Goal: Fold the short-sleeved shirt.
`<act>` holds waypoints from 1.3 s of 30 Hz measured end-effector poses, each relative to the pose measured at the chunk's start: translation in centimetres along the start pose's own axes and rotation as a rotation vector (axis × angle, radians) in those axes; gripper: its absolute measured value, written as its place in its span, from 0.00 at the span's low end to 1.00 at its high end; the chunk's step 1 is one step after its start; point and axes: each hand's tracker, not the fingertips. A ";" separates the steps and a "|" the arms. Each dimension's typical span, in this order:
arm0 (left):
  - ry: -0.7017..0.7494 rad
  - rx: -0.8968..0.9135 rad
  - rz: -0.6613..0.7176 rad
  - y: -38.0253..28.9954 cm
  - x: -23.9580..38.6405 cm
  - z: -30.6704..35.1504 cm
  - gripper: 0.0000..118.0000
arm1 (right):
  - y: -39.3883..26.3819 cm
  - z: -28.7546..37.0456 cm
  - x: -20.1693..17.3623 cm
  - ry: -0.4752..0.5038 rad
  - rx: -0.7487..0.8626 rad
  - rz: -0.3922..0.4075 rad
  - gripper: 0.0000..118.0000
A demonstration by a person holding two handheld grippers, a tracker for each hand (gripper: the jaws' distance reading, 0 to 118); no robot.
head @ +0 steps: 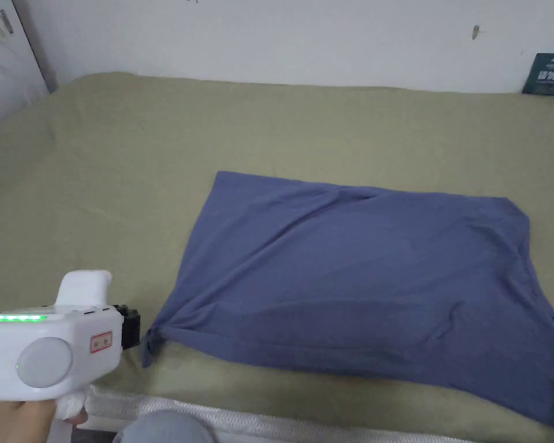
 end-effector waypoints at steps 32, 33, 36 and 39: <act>-0.039 -0.055 -0.065 1.9 2.9 -0.9 0.02 | 0.9 -2.7 1.2 0.083 -0.102 0.023 0.03; -0.041 -0.039 -0.068 2.6 2.9 -0.8 0.02 | 2.0 -2.6 1.3 0.092 -0.078 0.020 0.03; -0.062 -0.010 -0.071 5.2 3.3 -0.8 0.02 | 4.9 -2.8 0.5 0.083 -0.036 0.050 0.03; -0.063 0.003 -0.082 8.1 4.0 -2.1 0.02 | 8.2 -4.7 0.2 0.076 -0.014 0.071 0.03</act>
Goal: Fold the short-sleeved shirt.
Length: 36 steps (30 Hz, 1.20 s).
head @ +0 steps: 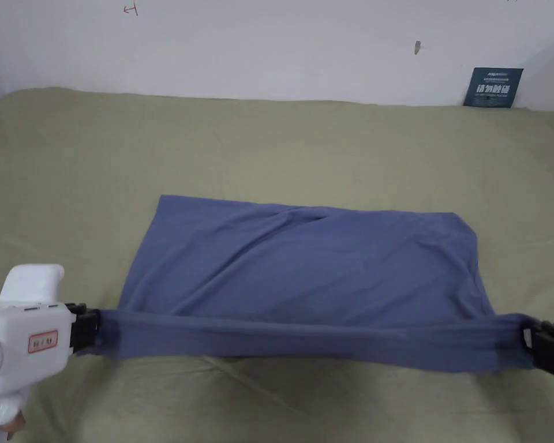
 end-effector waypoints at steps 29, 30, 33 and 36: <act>0.067 -0.045 0.021 4.2 -1.3 -8.5 0.00 | 2.7 -7.0 2.0 -0.128 -0.062 -0.088 0.00; 0.036 -0.063 0.038 3.9 -1.6 -8.6 0.00 | 2.3 -6.4 2.3 -0.086 -0.089 -0.093 0.00; -0.031 -0.089 0.096 2.8 -2.1 -8.3 0.00 | 1.3 -5.8 2.5 -0.080 -0.107 -0.092 0.00; -0.019 -0.091 0.078 2.7 -1.0 -8.3 0.07 | 0.6 -5.6 2.6 -0.085 -0.116 -0.089 0.00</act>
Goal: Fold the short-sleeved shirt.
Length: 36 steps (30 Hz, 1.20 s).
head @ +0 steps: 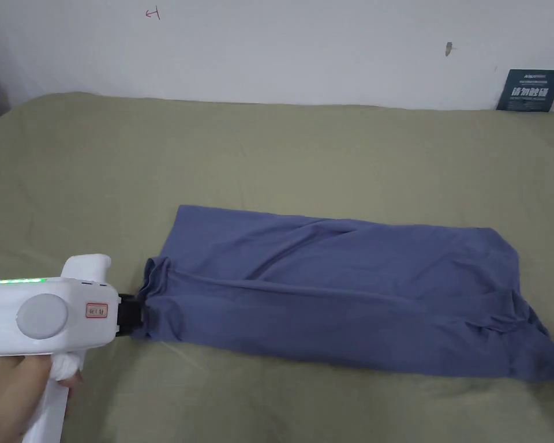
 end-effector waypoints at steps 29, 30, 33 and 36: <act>0.022 -0.061 -0.074 0.3 1.9 -3.2 0.12 | 0.5 -5.2 -1.2 0.046 -0.079 -0.020 0.04; 0.025 -0.055 -0.075 0.2 2.0 -2.7 0.12 | 0.3 -4.8 -0.9 0.043 -0.075 -0.016 0.04; 0.028 -0.043 -0.072 0.1 2.0 -1.8 0.12 | 0.0 -3.0 -0.6 0.056 -0.052 -0.063 0.04; 0.023 -0.046 -0.072 -1.0 1.9 -0.7 0.12 | -1.0 -1.0 -1.0 0.037 -0.033 -0.043 0.04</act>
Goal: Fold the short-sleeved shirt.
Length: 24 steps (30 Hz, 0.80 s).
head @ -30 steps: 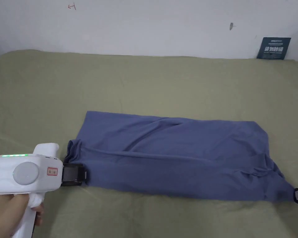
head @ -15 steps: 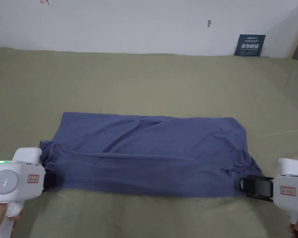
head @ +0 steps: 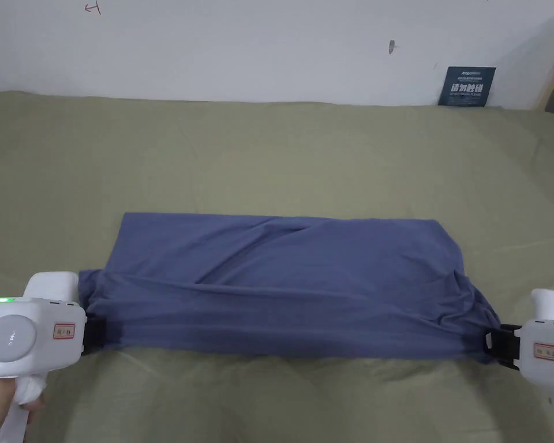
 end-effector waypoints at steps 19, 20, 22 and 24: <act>-0.013 -0.021 0.027 -10.6 -1.5 7.0 0.12 | -9.4 6.6 2.2 0.046 -0.067 -0.014 0.04; -0.014 -0.016 0.032 -10.5 -1.6 6.9 0.12 | -9.5 6.5 2.1 0.043 -0.069 -0.011 0.04; -0.015 -0.024 0.024 -10.3 -1.6 6.6 0.12 | -9.5 6.6 2.0 0.045 -0.068 -0.009 0.04; -0.030 -0.026 0.019 -10.4 -1.8 6.6 0.15 | -9.4 7.0 1.9 0.034 -0.069 -0.002 0.09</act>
